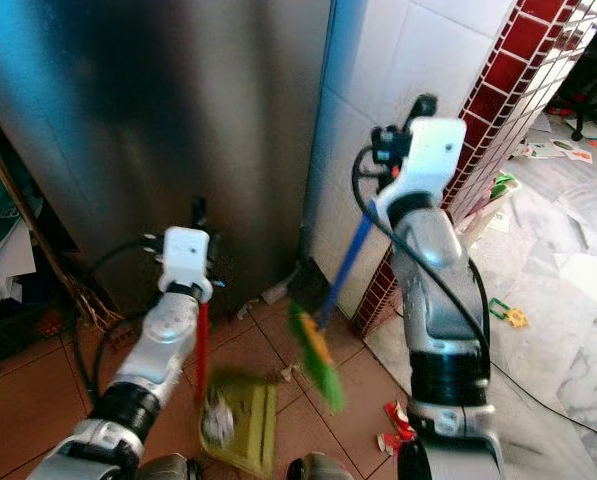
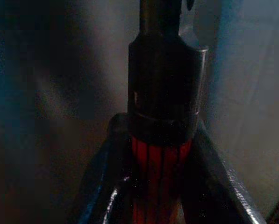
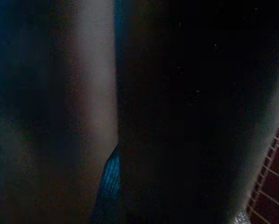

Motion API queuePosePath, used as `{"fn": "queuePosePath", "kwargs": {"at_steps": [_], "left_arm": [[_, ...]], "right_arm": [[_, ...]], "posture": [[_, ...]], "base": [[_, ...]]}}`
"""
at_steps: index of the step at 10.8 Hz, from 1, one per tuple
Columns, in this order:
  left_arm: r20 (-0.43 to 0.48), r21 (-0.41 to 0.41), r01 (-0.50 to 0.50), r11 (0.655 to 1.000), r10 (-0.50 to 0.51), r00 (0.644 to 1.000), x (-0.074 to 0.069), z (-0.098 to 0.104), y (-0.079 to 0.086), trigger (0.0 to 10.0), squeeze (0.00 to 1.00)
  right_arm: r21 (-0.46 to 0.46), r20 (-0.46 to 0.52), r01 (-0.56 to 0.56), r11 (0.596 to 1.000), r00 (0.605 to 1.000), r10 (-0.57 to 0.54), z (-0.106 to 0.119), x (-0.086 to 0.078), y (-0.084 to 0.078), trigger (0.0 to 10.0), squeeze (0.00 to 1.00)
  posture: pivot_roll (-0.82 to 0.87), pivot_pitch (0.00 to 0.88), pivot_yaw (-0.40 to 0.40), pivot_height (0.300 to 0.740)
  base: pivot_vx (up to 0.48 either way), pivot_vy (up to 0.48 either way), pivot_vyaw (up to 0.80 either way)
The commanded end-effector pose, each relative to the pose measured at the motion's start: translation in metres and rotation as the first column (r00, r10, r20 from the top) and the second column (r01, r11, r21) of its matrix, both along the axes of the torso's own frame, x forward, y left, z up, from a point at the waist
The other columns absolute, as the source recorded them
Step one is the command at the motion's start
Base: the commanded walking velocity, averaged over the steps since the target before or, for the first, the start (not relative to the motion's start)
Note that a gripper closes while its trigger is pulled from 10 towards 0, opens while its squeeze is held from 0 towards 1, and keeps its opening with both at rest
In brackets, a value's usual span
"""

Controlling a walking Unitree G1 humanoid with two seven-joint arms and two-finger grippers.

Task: Sweep floor

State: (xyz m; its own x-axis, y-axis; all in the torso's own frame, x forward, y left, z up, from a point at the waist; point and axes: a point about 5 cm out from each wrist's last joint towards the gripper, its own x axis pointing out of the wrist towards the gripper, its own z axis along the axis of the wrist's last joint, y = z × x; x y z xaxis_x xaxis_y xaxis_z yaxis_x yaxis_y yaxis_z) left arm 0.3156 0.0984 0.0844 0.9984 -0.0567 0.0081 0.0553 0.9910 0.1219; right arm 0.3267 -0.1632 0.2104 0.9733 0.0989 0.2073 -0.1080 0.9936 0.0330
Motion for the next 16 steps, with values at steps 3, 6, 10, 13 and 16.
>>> {"fn": "queuePosePath", "kwargs": {"at_steps": [3,6,10,13,16], "left_arm": [[0.142,-0.053,0.038,0.998,-0.03,0.989,-0.007,0.038,0.007,10.0,0.0],[0.175,-0.069,0.072,0.995,-0.059,0.983,-0.03,0.059,0.018,10.0,0.0],[0.132,-0.11,0.072,0.991,-0.058,0.99,-0.053,0.063,0.035,10.0,0.0],[0.099,-0.119,0.11,0.987,-0.099,0.99,-0.059,0.062,0.031,10.0,0.0],[0.099,-0.134,0.129,0.983,-0.116,0.988,-0.06,0.065,0.026,10.0,0.0]], "right_arm": [[-0.075,0.022,0.074,0.994,0.997,-0.072,-0.015,-0.01,-0.011,10.0,0.0],[-0.089,-0.001,0.105,0.99,0.994,-0.106,-0.036,-0.019,-0.004,10.0,0.0],[-0.075,-0.045,0.142,0.987,0.988,-0.145,-0.052,-0.025,-0.011,10.0,0.0],[-0.039,-0.078,0.157,0.987,0.984,-0.16,-0.059,-0.023,-0.013,10.0,0.0],[-0.029,-0.076,0.14,0.99,0.987,-0.142,-0.058,-0.021,-0.009,10.0,0.0]], "posture": [[-0.1,0.007,-0.052,0.74],[-0.04,0.04,-0.021,0.74],[-0.03,0.0,-0.02,0.74],[-0.03,0.0,-0.019,0.74],[-0.04,0.0,-0.024,0.74]], "base": [[0.0,0.0,0.0],[0.0,0.0,0.0],[0.0,0.0,-0.28],[0.0,0.0,-0.76],[0.0,0.0,-0.71]]}}
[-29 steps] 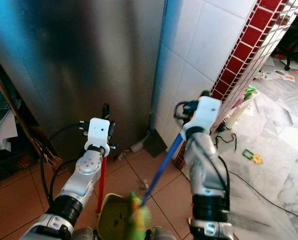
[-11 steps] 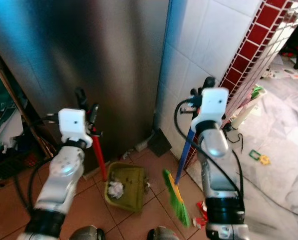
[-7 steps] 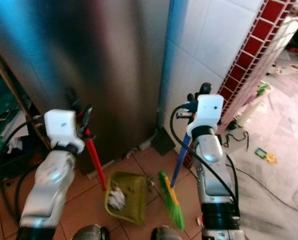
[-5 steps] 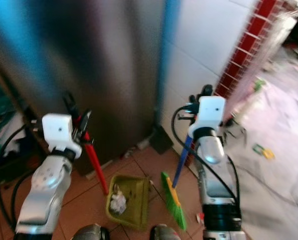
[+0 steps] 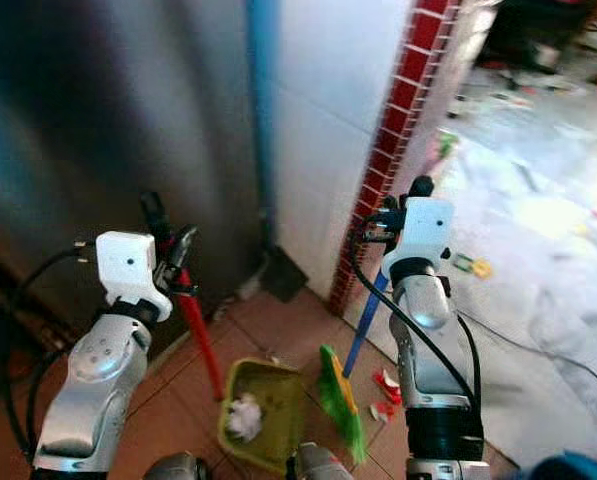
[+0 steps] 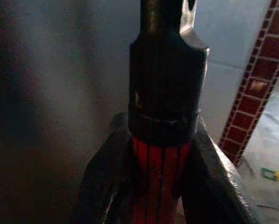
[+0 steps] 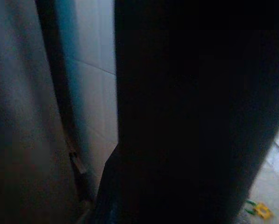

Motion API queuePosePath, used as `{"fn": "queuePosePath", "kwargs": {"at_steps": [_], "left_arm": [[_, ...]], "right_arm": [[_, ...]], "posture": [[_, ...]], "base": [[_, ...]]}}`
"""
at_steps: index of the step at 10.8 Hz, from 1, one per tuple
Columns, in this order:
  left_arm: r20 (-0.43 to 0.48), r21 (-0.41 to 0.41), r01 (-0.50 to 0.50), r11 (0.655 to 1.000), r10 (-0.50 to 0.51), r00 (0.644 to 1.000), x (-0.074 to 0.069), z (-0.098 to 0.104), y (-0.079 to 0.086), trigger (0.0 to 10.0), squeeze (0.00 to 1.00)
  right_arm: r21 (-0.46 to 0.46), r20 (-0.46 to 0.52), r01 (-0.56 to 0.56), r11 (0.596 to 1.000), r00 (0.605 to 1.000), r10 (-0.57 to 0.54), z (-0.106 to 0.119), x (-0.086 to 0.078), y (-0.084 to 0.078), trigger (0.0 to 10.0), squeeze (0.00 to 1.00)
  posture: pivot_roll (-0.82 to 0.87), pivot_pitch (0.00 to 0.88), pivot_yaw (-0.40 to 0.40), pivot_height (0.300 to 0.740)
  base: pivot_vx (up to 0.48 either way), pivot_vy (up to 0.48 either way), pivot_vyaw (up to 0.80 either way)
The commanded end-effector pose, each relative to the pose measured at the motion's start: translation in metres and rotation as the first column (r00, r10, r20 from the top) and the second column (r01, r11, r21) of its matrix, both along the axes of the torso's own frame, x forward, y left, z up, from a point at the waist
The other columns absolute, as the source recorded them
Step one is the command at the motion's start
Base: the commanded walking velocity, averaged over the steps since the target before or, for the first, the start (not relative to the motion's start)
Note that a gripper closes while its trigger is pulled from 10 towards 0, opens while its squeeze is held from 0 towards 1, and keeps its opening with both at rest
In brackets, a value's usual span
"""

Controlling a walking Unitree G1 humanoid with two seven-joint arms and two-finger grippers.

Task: Sweep floor

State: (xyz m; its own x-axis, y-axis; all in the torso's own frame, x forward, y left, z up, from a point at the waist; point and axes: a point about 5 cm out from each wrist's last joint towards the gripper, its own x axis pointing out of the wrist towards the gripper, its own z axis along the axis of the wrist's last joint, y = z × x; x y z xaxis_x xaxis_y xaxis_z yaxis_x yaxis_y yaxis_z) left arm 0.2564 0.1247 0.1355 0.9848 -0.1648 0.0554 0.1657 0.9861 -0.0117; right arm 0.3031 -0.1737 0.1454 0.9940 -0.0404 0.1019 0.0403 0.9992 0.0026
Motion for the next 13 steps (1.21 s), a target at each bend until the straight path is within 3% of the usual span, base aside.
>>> {"fn": "queuePosePath", "kwargs": {"at_steps": [1,7,11,13], "left_arm": [[0.052,-0.006,0.008,1.0,-0.008,0.999,-0.001,0.013,0.0,10.0,0.0],[0.036,-0.005,0.014,1.0,-0.014,0.999,-0.003,0.012,0.001,10.0,0.0],[0.03,0.006,0.004,1.0,-0.004,1.0,-0.004,0.011,0.007,10.0,0.0],[0.03,0.005,0.015,1.0,-0.016,0.999,-0.003,0.011,0.004,10.0,0.0]], "right_arm": [[0.01,0.029,-0.006,1.0,1.0,0.006,0.006,0.002,0.001,10.0,0.0],[0.008,0.005,-0.025,1.0,1.0,0.025,0.001,-0.001,-0.001,10.0,0.0],[-0.017,-0.039,-0.051,0.999,0.998,0.051,-0.009,-0.013,-0.011,10.0,0.0],[-0.008,-0.036,-0.054,0.999,0.998,0.053,-0.008,-0.01,-0.007,10.0,0.0]], "posture": [[-0.04,0.0,-0.026,0.74],[-0.05,0.0,-0.025,0.74],[-0.05,0.0,-0.021,0.74],[-0.05,0.0,-0.018,0.74]], "base": [[0.0,0.0,0.0],[0.0,0.0,0.0],[-0.328,0.0,0.0],[-0.379,0.0,0.0]]}}
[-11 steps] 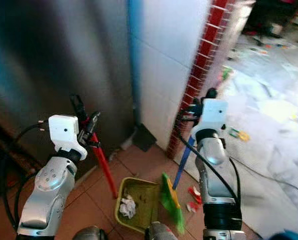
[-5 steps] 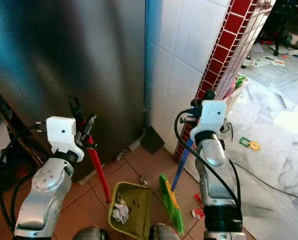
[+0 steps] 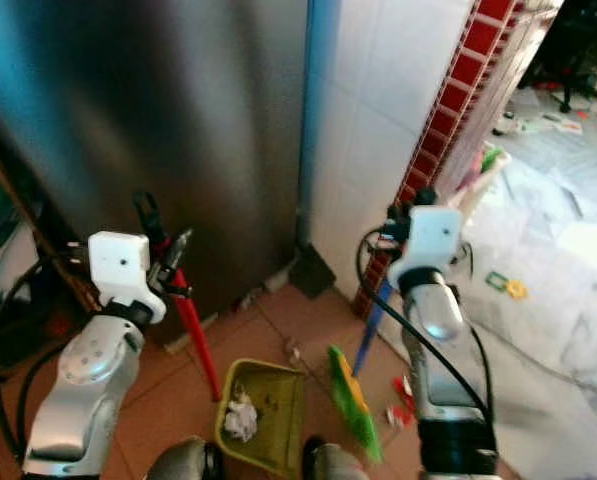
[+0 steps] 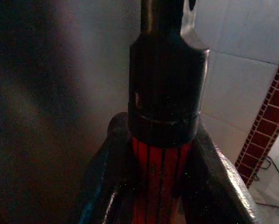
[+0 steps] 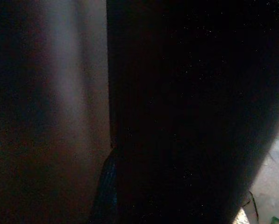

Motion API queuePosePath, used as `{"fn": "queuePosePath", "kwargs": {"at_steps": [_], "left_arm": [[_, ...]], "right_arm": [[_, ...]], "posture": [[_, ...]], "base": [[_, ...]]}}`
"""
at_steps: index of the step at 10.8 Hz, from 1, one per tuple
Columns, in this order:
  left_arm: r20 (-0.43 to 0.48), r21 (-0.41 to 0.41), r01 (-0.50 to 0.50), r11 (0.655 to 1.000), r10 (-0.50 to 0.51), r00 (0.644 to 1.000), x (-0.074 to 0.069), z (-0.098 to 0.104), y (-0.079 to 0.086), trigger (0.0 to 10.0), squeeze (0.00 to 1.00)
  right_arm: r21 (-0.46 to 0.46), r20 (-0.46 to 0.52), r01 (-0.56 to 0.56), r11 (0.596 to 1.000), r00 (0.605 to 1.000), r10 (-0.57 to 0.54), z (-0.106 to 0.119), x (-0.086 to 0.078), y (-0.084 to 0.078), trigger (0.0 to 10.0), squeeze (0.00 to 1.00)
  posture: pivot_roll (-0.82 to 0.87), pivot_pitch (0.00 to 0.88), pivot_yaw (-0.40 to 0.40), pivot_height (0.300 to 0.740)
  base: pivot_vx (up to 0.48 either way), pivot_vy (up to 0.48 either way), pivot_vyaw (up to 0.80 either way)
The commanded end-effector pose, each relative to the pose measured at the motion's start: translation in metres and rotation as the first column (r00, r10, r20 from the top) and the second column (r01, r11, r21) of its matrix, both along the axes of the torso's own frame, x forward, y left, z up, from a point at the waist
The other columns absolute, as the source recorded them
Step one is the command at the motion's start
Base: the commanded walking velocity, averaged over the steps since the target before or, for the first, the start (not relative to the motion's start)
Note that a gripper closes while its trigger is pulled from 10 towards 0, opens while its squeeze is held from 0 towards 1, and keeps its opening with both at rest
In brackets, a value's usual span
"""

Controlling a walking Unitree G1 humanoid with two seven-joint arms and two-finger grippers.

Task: Sweep floor

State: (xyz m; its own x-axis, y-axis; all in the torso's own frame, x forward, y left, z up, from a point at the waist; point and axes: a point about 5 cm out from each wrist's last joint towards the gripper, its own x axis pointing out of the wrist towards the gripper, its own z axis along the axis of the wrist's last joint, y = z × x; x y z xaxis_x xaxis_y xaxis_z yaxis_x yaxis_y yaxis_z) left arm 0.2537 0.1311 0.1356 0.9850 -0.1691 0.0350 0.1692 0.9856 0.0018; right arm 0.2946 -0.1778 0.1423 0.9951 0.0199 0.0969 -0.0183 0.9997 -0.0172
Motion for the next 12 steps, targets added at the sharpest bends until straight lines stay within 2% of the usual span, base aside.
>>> {"fn": "queuePosePath", "kwargs": {"at_steps": [1,5,12], "left_arm": [[0.049,-0.012,0.015,1.0,-0.015,0.999,0.0,0.0119,-0.0031,10.0,0.0],[0.041,-0.01,0.013,1.0,-0.012,0.999,-0.0016,0.0107,-0.0009,10.0,0.0],[0.038,-0.047,0.014,0.999,-0.012,0.999,-0.0006,0.0118,0.0003,10.0,0.0]], "right_arm": [[0.013,-0.03,-0.002,1.0,1.0,0.002,-0.0053,-0.002,0.0001,10.0,0.0],[0.009,-0.04,-0.006,1.0,0.999,0.007,-0.008,-0.0022,0.0001,10.0,0.0],[-0.003,-0.046,-0.004,1.0,0.999,0.003,-0.0087,-0.0002,-0.0017,10.0,0.0]], "posture": [[-0.05,0.0,-0.018,0.74],[-0.05,0.0,-0.02,0.74],[-0.05,0.0,-0.021,0.74]], "base": [[-0.394,0.0,0.0],[-0.397,0.0,0.0],[0.0,0.0,-0.06]]}}
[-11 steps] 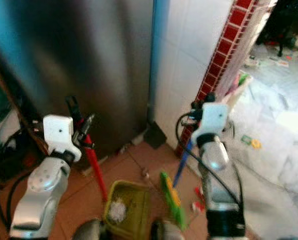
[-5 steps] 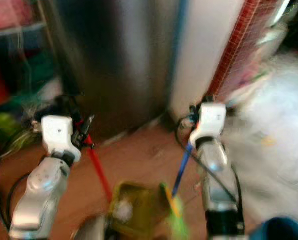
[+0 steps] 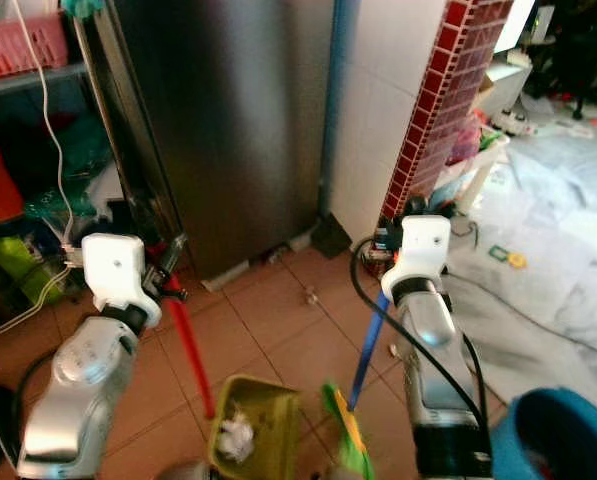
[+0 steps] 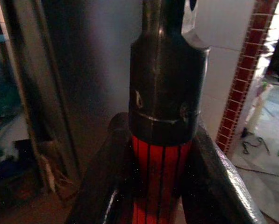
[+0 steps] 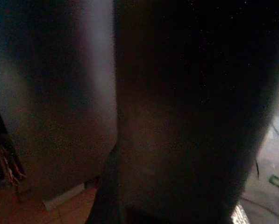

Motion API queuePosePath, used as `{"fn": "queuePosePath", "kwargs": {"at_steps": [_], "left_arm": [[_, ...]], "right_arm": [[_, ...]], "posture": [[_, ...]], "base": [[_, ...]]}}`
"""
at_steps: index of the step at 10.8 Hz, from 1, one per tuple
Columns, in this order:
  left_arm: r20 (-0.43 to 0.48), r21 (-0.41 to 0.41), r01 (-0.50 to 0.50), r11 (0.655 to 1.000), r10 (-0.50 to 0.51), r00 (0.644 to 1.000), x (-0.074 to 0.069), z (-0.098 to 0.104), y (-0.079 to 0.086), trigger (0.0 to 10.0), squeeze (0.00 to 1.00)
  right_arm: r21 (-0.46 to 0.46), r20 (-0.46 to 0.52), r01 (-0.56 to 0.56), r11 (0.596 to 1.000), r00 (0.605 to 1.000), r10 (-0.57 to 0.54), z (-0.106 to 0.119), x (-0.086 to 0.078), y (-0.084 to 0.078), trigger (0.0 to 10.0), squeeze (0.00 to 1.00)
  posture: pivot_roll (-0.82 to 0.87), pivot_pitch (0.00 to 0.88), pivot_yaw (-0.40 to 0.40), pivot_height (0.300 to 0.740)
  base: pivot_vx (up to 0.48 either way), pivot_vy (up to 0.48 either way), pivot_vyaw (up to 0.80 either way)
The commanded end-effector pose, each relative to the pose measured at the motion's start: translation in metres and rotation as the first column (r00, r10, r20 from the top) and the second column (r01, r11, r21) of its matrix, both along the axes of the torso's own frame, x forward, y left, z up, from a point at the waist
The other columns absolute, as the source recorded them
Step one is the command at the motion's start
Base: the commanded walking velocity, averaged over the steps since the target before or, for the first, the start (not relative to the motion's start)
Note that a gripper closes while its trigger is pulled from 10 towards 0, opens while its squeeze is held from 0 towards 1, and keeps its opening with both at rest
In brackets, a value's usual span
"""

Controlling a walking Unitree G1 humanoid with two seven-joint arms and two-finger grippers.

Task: Sweep floor

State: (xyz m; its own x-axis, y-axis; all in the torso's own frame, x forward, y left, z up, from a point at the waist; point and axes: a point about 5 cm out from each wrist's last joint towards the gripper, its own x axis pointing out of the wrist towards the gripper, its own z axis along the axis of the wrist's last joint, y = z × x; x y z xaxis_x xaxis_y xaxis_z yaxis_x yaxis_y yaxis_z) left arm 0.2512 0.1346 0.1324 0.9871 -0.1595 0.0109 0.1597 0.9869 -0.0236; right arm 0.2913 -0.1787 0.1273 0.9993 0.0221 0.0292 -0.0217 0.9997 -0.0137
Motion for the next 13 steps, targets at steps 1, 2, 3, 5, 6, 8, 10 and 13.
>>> {"fn": "queuePosePath", "kwargs": {"at_steps": [1,2,3,5,6,8,10,13], "left_arm": [[0.063,-0.027,0.025,0.999,-0.023,0.998,0.003,0.015,-0.004,10.0,0.0],[0.061,-0.03,0.028,0.999,-0.026,0.998,0.003,0.015,-0.004,10.0,0.0],[0.059,-0.034,0.034,0.999,-0.032,0.998,0.003,0.015,-0.004,10.0,0.0],[0.06,-0.043,0.04,0.998,-0.038,0.998,0.005,0.016,-0.004,10.0,0.0],[0.064,-0.039,0.049,0.998,-0.046,0.997,0.007,0.017,-0.004,10.0,0.0],[0.096,-0.03,0.068,0.997,-0.065,0.993,0.015,0.028,0.002,10.0,0.0],[0.07,-0.044,0.06,0.997,-0.057,0.996,0.013,0.023,0.004,10.0,0.0],[0.045,-0.077,0.122,0.99,-0.119,0.992,0.012,0.018,-0.001,10.0,0.0]], "right_arm": [[-0.006,0.02,-0.001,1.0,1.0,0.001,0.006,0.003,-0.001,10.0,0.0],[-0.006,0.017,-0.001,1.0,1.0,0.001,0.005,0.003,-0.001,10.0,0.0],[-0.008,0.015,0.0,1.0,1.0,0.0,0.005,0.003,-0.001,10.0,0.0],[-0.012,0.012,0.002,1.0,1.0,-0.002,0.004,0.003,-0.001,10.0,0.0],[-0.028,0.002,0.002,1.0,1.0,-0.002,0.003,0.004,-0.001,10.0,0.0],[-0.049,0.021,-0.033,0.998,0.999,0.034,0.012,0.009,0.013,10.0,0.0],[-0.036,0.005,0.0,0.999,1.0,0.0,0.004,0.008,0.012,10.0,0.0],[-0.038,0.005,0.04,0.998,0.999,-0.04,0.001,0.006,0.01,10.0,0.0]], "posture": [[-0.05,0.0,-0.021,0.74],[-0.05,0.0,-0.02,0.74],[-0.05,0.0,-0.02,0.74],[-0.05,0.0,-0.024,0.74],[-0.05,0.0,-0.052,0.74],[-0.06,0.005,-0.046,0.74],[-0.05,0.0,-0.021,0.74],[-0.05,0.0,-0.002,0.74]], "base": [[0.0,0.48,-0.71],[0.0,0.48,-0.8],[0.0,0.48,-0.8],[0.0,0.48,-0.8],[0.0,0.48,-0.8],[0.0,0.48,-0.8],[0.0,0.48,-0.8],[0.0,0.48,-0.8]]}}
